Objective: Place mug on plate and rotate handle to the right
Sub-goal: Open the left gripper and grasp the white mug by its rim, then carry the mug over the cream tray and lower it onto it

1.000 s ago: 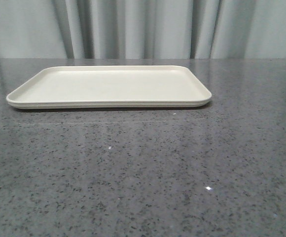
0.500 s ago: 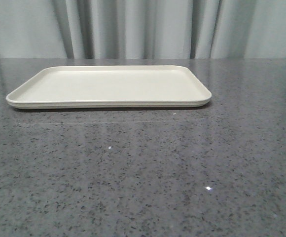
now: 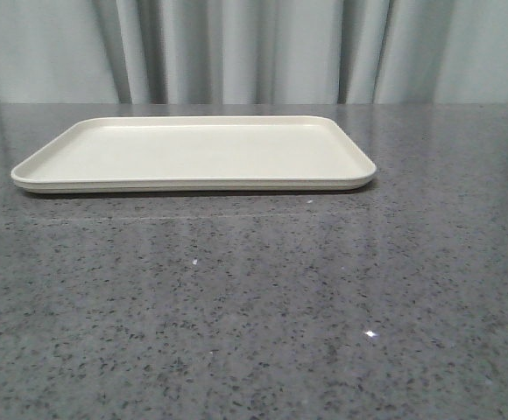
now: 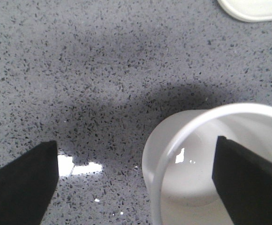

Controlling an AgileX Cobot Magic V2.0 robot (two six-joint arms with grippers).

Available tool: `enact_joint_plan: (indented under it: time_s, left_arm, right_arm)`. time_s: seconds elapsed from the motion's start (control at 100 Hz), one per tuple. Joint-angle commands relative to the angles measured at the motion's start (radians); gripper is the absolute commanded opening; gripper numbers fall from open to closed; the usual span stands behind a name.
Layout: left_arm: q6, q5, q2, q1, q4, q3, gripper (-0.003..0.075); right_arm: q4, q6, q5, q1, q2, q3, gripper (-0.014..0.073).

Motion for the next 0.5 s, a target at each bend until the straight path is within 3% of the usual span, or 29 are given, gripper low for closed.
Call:
enact_joint_plan:
  time_s: [0.0,0.13,0.49]
  left_arm:
    - [0.0,-0.028,-0.001,0.002,-0.006,-0.023,0.0636]
    - [0.02,-0.017,0.003,0.002,-0.006,-0.023,0.0552]
    - [0.028,0.009,0.006,0.002,-0.006,-0.023,0.0046]
  right_arm:
    - [-0.002,-0.005,-0.074,-0.006,0.013,-0.034,0.0501]
    - [-0.002,-0.005,-0.075,-0.006,0.013,-0.034,0.0501]
    - [-0.002,-0.005,-0.097,-0.006,0.013,-0.034,0.0501]
